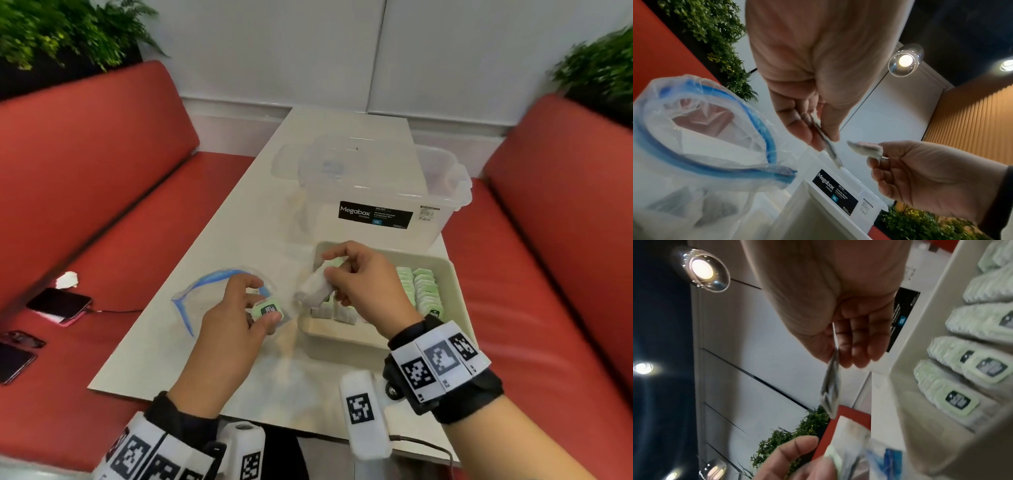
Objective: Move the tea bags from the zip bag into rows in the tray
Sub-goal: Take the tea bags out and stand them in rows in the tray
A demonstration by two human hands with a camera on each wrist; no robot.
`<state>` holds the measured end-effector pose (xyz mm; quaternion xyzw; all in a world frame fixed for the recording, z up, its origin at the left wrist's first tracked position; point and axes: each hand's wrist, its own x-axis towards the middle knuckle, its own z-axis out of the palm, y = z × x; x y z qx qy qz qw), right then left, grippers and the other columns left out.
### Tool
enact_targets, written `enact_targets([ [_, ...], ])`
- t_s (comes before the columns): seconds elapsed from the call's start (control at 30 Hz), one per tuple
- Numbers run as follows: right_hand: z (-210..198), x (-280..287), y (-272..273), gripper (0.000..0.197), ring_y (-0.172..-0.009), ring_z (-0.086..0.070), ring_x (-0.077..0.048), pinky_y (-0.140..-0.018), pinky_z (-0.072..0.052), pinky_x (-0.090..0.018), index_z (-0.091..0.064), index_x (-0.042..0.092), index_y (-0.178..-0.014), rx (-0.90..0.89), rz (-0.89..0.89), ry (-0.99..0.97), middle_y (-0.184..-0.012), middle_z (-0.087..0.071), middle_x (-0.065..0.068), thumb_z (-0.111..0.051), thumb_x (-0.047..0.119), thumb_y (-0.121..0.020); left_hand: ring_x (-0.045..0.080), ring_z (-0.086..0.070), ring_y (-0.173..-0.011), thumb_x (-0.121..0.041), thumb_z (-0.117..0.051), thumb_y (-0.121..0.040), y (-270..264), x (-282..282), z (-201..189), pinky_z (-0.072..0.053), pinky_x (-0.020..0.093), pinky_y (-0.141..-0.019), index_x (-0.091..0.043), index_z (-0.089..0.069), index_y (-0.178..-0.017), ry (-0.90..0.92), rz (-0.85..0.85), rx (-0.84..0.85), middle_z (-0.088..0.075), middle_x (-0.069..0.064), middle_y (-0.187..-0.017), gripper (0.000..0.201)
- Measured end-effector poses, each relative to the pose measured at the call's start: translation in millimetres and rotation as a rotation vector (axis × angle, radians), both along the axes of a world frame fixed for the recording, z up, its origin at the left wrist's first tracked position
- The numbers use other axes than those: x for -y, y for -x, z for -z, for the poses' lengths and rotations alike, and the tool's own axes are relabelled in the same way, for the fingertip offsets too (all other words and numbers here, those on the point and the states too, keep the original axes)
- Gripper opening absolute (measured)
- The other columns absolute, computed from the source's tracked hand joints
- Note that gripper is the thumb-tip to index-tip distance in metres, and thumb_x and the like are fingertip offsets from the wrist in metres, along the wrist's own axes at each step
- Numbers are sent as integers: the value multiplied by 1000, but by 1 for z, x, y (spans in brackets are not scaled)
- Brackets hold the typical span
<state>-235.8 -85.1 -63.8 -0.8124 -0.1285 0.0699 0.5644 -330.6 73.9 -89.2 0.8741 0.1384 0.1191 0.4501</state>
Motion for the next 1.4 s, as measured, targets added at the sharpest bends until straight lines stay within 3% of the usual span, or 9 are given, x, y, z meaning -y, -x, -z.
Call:
enact_targets([
  [0.17, 1, 16, 1, 30, -48, -57, -11, -51, -44, -24, -60, 30, -67, 38, -39, 198, -55, -57, 3, -58, 6, -84, 4, -61, -66, -17, -66, -84, -2, 10, 4, -38, 11, -59, -34, -51, -80, -108, 96, 11, -63, -13, -80, 23],
  [0.33, 2, 29, 0, 14, -54, -62, -10, -65, -54, -31, -65, 20, -75, 25, -57, 233, -60, -64, 0, -67, 9, -83, 3, -59, -66, -16, -68, -82, 0, 13, 8, -41, 7, -62, -34, -62, -72, -88, 142, -18, -65, -10, -70, 21],
  [0.47, -4, 36, 1, 8, -56, -58, -3, -58, -47, -17, -67, 20, -79, 4, -56, 272, -66, -67, 5, -75, 19, -78, -1, -59, -68, -15, -70, -80, 2, 9, 7, -42, 7, -63, -35, -64, -68, -54, 163, -37, -66, -8, -68, 24],
  [0.57, -12, 38, -2, 13, -64, -63, -7, -64, -50, -21, -67, 21, -81, 26, -72, 358, -71, -70, 4, -70, 9, -78, -8, -54, -69, -21, -71, -80, 0, 5, 4, -39, 5, -63, -36, -64, -72, -107, 185, -28, -63, -12, -71, 18],
  [0.8, -33, 28, -15, 15, -72, -60, -14, -66, -46, -27, -58, 25, -74, 179, -77, 597, -81, -67, 2, -64, 17, -86, -11, -50, -72, -20, -72, -79, -4, -7, -2, -39, 6, -66, -44, -56, -74, -159, 300, -13, -58, -16, -73, 29],
  [0.9, -37, 20, -19, 16, -58, -57, -10, -62, -45, -24, -61, 26, -73, 132, -71, 576, -70, -64, 4, -66, 18, -85, -9, -50, -73, -21, -73, -78, -4, -13, -4, -40, 7, -67, -48, -52, -84, -146, 402, -44, -57, -24, -94, 35],
  [1.0, -40, 12, -20, 6, -53, -48, 0, -62, -41, -21, -70, 22, -77, 152, -54, 595, -60, -57, 12, -71, 18, -81, -3, -54, -71, -25, -74, -76, -6, -16, -9, -41, 10, -68, -56, -47, -91, -167, 535, -88, -37, -39, -123, 44],
  [1.17, -47, -10, -6, 7, -48, -50, -1, -52, -44, -13, -70, 17, -75, 89, -184, 514, -58, -59, 10, -77, 16, -76, -1, -55, -64, -28, -73, -77, -13, -22, -20, -43, 11, -70, -60, -42, -111, -127, 660, -128, -15, -47, -129, 57],
  [1.4, -49, -24, 7, 11, -54, -58, -8, -55, -48, -16, -66, 16, -79, 69, -239, 476, -66, -63, 2, -70, 6, -80, 1, -54, -73, -35, -70, -78, -20, -35, -21, -43, 12, -68, -58, -38, -115, -100, 779, -98, -38, -38, -113, 54],
])
